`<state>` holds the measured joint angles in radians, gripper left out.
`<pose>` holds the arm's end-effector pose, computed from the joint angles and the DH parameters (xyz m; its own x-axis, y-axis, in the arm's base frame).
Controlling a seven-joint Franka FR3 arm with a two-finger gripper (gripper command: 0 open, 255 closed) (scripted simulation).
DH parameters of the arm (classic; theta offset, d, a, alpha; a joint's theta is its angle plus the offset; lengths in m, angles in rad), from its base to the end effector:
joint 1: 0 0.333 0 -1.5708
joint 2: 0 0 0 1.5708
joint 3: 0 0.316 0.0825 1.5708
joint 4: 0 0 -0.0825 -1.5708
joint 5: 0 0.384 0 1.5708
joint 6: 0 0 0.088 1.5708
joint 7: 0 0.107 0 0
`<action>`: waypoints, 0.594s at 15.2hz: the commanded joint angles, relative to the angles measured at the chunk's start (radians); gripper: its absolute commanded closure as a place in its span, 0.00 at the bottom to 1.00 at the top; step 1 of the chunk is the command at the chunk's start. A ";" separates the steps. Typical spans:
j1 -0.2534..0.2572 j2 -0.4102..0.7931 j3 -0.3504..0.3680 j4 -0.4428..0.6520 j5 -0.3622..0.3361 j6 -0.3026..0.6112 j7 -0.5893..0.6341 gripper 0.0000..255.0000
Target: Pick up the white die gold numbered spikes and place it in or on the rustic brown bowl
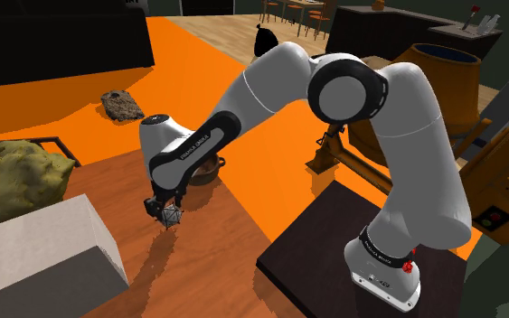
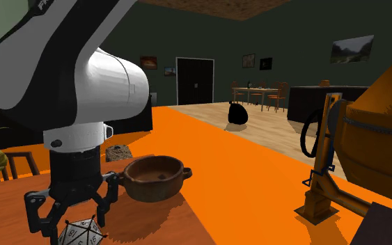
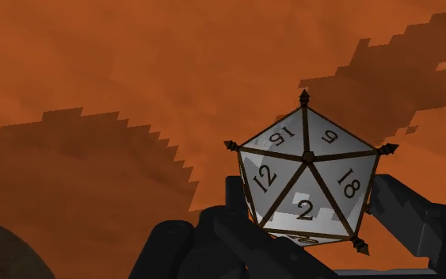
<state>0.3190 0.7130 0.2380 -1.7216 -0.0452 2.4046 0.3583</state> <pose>0.5751 0.3412 0.1813 0.9824 0.1789 -0.0540 0.1720 -0.9786 -0.1128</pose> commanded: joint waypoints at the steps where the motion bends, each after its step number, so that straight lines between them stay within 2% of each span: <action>1: -0.002 -0.017 0.003 0.002 0.003 -0.019 0.000 1.00; 9: -0.012 -0.092 0.015 -0.003 0.016 -0.089 0.000 1.00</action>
<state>0.3071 0.6287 0.2515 -1.7266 -0.0306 2.3258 0.3573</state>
